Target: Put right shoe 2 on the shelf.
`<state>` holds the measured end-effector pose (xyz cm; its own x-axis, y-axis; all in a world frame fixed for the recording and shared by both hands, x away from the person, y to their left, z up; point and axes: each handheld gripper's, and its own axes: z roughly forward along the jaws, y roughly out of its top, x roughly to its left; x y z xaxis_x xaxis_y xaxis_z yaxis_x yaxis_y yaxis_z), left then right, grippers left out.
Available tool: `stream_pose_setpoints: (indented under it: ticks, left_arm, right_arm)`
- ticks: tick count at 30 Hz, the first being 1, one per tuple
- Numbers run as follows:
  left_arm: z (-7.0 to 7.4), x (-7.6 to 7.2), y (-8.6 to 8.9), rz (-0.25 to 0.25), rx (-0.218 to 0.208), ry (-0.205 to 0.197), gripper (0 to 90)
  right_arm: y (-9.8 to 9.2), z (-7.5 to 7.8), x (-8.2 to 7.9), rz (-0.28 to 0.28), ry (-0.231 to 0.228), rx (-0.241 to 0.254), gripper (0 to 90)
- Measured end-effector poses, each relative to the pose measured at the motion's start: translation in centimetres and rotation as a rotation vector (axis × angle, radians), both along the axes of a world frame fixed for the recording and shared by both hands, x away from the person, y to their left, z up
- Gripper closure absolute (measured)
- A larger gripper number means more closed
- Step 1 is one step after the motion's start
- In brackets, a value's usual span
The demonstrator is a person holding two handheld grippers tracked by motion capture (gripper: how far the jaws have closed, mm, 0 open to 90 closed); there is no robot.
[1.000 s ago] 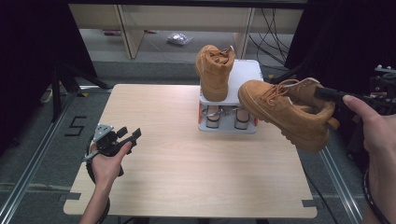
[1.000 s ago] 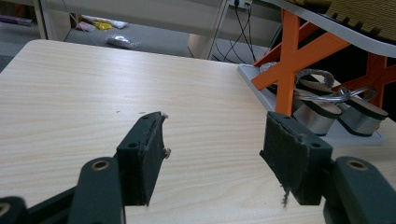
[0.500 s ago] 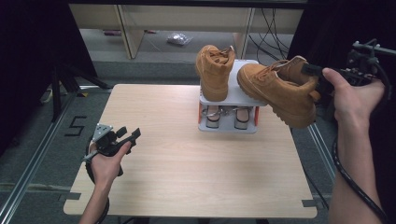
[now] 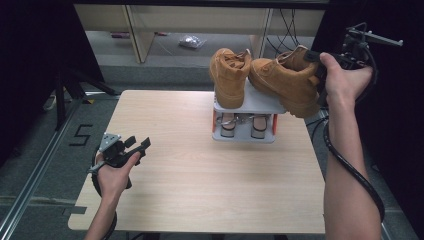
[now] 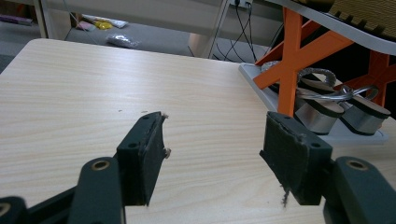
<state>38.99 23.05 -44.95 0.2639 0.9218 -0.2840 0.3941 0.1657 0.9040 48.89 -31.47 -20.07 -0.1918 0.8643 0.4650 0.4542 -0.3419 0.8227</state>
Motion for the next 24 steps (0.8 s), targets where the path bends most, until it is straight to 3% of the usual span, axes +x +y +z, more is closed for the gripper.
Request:
stream_pose_setpoints:
  ticks: [5, 12, 17, 19, 21, 24]
  left_arm:
    - [0.0, 0.0, 0.0, -0.002, 0.002, 0.001, 37.6]
    - [-0.1, 0.1, -0.1, -0.006, 0.004, 0.001, 37.7]
    - [-0.2, 0.1, -0.3, -0.011, 0.007, 0.002, 37.7]
    - [-0.2, 0.1, -0.3, -0.011, 0.008, 0.003, 37.7]
    - [-0.2, 0.1, -0.5, -0.012, 0.008, 0.003, 37.7]
    - [-0.2, 0.1, -0.6, -0.015, 0.01, 0.002, 37.7]
  right_arm:
    - [1.1, -1.0, 1.6, -0.016, 0.023, -0.001, 82.4]
    - [1.2, -1.7, 2.2, -0.044, 0.014, -0.002, 82.3]
    - [0.5, -2.8, 1.7, -0.069, 0.038, -0.039, 80.6]
    - [0.4, -2.9, 1.7, -0.063, 0.043, -0.05, 80.4]
    - [-0.1, -3.4, 1.3, -0.054, 0.038, -0.091, 79.0]
    - [-0.2, -3.6, 1.0, -0.05, 0.065, -0.115, 77.2]
